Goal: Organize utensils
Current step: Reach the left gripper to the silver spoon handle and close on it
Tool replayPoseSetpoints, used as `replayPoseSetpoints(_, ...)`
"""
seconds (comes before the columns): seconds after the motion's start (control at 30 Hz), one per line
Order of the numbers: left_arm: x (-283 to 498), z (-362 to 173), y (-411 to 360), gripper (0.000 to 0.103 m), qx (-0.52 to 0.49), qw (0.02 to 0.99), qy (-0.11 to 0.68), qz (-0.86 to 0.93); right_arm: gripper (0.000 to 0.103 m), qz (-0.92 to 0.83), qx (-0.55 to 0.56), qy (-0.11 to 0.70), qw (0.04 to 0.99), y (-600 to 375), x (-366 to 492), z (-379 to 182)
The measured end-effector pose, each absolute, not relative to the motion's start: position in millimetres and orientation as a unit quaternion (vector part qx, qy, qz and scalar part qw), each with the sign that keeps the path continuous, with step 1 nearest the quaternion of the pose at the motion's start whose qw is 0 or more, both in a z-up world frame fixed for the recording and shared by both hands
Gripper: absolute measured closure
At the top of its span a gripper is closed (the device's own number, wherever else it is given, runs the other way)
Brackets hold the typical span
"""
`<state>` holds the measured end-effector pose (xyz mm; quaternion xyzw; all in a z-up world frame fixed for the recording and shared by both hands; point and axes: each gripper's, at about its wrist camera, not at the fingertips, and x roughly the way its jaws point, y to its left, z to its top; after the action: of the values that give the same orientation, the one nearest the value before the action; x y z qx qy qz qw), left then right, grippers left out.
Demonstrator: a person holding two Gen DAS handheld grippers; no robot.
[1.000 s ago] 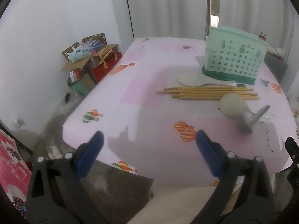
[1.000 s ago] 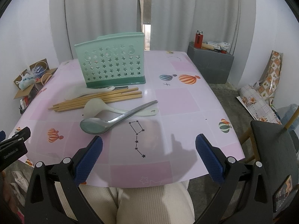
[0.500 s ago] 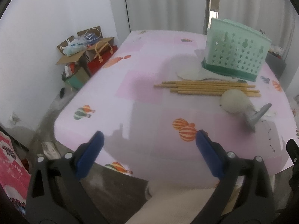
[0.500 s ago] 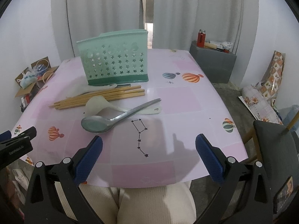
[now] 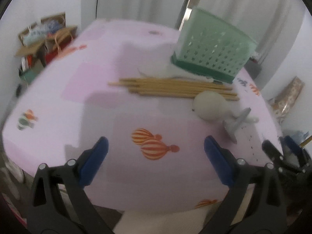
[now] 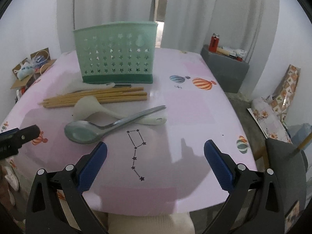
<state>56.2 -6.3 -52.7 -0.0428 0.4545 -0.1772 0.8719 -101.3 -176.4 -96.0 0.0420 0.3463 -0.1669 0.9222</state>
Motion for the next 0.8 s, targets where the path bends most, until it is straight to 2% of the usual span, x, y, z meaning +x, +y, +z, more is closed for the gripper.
replayPoseSetpoints(0.5, 68.6, -65.6, -37.5, 0.009, 0.034, 0.862, 0.477, -0.171, 0.006, -0.100, 0.077, 0.384, 0.915, -198.9, -94.1, -132.3)
replayPoseSetpoints(0.73, 60.1, -38.4, -31.8, 0.009, -0.036, 0.865, 0.439, -0.239, 0.006, -0.089, 0.077, 0.370, 0.922, -202.3, -95.9, -136.6)
replayPoseSetpoints(0.77, 57.8, -33.4, -36.4, 0.012, -0.042, 0.862, 0.433, -0.260, 0.006, -0.088, 0.076, 0.364, 0.924, -202.1, -97.2, -137.3)
replayPoseSetpoints(0.8, 56.8, -31.6, -39.0, 0.022, -0.046, 0.858, 0.433, -0.272, 0.006, -0.088, 0.076, 0.359, 0.926, -202.0, -97.9, -137.9)
